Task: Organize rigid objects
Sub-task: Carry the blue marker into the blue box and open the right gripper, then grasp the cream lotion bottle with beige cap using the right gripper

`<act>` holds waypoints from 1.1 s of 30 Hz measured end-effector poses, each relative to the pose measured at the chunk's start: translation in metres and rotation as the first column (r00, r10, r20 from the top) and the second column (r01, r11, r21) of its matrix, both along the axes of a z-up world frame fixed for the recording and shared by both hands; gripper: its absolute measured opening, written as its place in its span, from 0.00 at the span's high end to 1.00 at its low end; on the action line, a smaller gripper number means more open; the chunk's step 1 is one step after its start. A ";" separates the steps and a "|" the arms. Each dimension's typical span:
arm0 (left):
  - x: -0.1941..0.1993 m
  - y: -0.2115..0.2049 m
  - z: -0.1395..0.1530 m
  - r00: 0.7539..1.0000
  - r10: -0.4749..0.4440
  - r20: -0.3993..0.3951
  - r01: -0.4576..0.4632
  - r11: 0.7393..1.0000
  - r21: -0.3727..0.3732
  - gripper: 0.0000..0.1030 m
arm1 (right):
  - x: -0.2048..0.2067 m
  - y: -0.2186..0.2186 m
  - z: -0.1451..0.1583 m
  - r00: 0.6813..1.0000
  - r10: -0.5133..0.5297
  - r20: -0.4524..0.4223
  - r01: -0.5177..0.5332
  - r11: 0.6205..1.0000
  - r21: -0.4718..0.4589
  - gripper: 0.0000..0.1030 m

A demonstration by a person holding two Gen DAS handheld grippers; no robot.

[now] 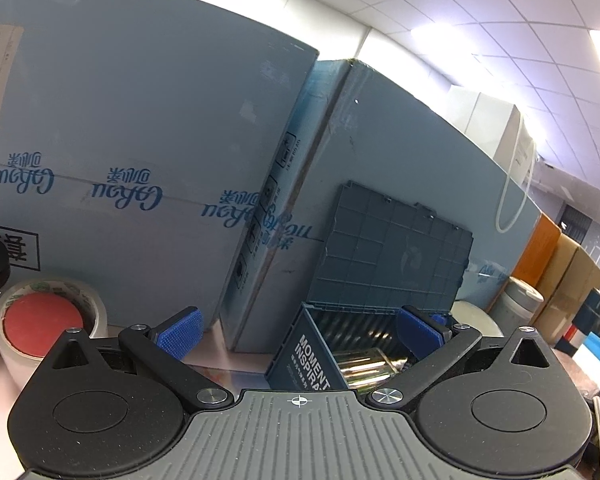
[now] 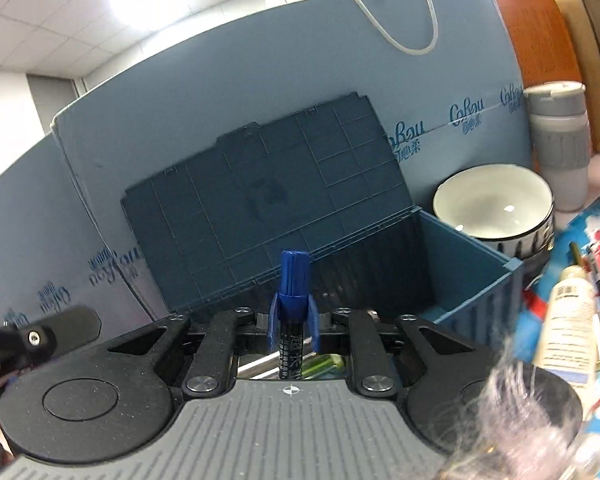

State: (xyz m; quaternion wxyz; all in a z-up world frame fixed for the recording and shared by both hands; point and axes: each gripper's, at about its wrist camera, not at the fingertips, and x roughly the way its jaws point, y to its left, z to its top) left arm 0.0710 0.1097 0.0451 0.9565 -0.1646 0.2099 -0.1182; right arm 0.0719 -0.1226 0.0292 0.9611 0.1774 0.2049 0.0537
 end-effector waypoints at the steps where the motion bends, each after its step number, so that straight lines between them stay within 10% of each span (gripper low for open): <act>1: 0.000 0.000 0.000 1.000 -0.004 0.001 0.004 1.000 0.001 0.00 | -0.002 0.001 0.001 1.000 0.005 0.009 -0.005 1.000 -0.028 0.83; 5: -0.001 -0.003 0.000 1.000 -0.023 0.002 0.023 1.000 0.006 0.00 | -0.006 0.003 0.003 1.000 0.001 0.014 0.000 0.996 -0.088 0.81; 21: -0.010 -0.015 0.007 0.997 -0.062 0.039 0.062 0.998 0.003 0.00 | -0.050 -0.036 0.029 0.994 -0.018 0.105 0.023 0.999 -0.045 0.20; 33: -0.018 -0.066 0.007 0.971 -0.231 0.064 0.228 0.972 0.048 0.00 | -0.076 -0.102 0.033 0.982 -0.159 0.105 0.162 0.987 -0.018 0.14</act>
